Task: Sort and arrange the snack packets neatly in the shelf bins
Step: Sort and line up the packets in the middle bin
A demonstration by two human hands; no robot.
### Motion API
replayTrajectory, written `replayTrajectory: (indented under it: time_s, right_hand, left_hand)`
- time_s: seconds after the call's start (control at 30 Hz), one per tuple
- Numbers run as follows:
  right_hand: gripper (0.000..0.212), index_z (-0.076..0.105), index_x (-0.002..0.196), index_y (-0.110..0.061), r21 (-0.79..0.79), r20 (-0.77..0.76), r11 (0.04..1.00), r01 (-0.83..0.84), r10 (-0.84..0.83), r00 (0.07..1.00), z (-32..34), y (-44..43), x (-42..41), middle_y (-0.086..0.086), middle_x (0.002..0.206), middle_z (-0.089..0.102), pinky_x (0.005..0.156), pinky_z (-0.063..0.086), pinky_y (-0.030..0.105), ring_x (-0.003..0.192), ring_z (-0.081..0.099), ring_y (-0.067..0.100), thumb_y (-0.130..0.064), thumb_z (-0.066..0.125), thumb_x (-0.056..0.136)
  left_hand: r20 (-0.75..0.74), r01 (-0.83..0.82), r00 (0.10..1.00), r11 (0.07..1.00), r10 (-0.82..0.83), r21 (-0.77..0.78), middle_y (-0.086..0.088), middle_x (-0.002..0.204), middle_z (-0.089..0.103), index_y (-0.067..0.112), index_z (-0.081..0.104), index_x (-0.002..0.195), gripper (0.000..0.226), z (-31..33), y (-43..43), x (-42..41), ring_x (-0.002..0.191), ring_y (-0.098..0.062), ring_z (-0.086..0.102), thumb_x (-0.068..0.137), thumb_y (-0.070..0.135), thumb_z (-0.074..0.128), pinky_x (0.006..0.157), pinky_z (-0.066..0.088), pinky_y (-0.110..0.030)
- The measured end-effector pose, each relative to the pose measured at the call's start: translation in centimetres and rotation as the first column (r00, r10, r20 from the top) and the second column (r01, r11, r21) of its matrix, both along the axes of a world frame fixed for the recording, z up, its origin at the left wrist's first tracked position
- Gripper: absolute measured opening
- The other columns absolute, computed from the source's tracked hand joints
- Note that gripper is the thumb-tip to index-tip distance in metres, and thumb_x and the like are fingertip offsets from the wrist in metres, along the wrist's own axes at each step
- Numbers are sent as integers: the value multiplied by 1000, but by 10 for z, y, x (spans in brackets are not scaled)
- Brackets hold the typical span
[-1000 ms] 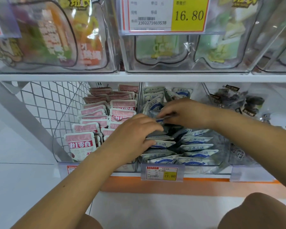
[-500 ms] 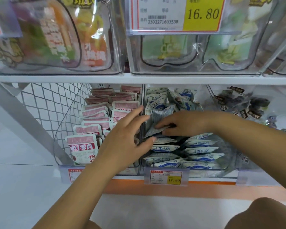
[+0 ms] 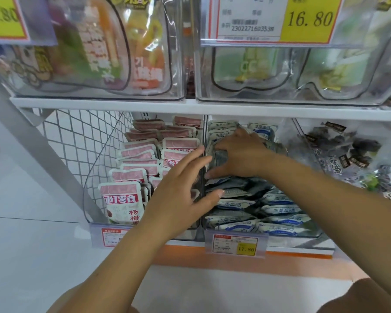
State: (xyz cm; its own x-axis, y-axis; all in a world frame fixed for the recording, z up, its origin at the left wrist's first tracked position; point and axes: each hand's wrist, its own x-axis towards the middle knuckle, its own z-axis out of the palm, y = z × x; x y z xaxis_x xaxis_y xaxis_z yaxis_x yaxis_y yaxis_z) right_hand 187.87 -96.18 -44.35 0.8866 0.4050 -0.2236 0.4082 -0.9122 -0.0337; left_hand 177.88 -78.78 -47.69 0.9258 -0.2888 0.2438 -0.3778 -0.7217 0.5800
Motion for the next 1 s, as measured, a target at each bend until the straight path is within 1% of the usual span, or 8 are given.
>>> replayTrajectory:
  time_s: [0.17,0.23,0.3,0.37,0.57,0.73,0.87,1.0]
  right_hand:
    - [81,64,122,-30,300,215,953,-36,-31,976,-14,-9,-13,-12,126,57,103,29,45,123,33,21,-77,49,58]
    - [69,69,116,-25,486,285,868,-97,-53,957,-10,-15,-20,-10,118,61,100,32,36,118,38,22,-66,53,62]
    - [38,66,114,-30,704,157,707,-67,-63,986,6,-21,-31,-16,110,59,96,30,16,114,43,12,-38,71,77]
    - [37,59,114,-39,863,-121,498,84,42,992,21,-28,-42,-20,110,64,89,40,8,106,57,2,-16,68,87]
    - [31,59,115,-22,912,-376,189,364,27,926,21,-41,-52,5,108,72,96,51,40,104,67,22,0,49,95]
    - [32,58,116,-29,884,-290,364,295,-69,955,25,-43,-60,-10,100,73,82,55,23,94,69,7,-15,66,88]
    - [24,57,109,-21,906,-242,337,257,-87,966,36,-47,-65,-23,69,68,52,41,3,60,61,-10,-13,66,88]
    - [35,65,110,-20,891,-281,355,283,-57,958,36,-50,-74,-12,84,73,62,54,17,72,66,2,-8,74,79]
  left_hand:
    - [-98,-59,994,976,39,-212,29,147,27,45,35,140,60,11,-1,-2,122,23,29,86,51,59,91,29,1]
    - [-134,-99,989,955,64,-280,26,143,33,45,35,139,57,19,0,1,116,21,36,89,42,61,92,37,-6]
    - [-151,-108,986,962,72,-250,27,143,32,46,30,143,62,29,1,7,124,13,32,91,36,61,105,35,-21]
    - [-172,-90,983,983,62,-159,21,140,34,45,22,147,69,40,0,15,130,6,24,91,35,61,104,26,-20]
    - [-209,-105,976,971,59,-214,17,95,65,36,39,142,72,49,-17,31,95,5,56,80,36,75,76,33,-5]
    - [-164,-122,983,970,88,-209,14,96,68,38,63,108,35,44,-24,27,93,0,59,76,37,78,84,46,-23]
    - [-226,-114,973,943,43,-313,26,97,67,39,63,107,32,51,-24,23,93,12,57,78,37,76,77,42,-6]
    - [-222,-80,975,966,24,-247,13,96,71,27,64,105,31,53,-29,16,88,0,63,79,39,76,81,51,-27]
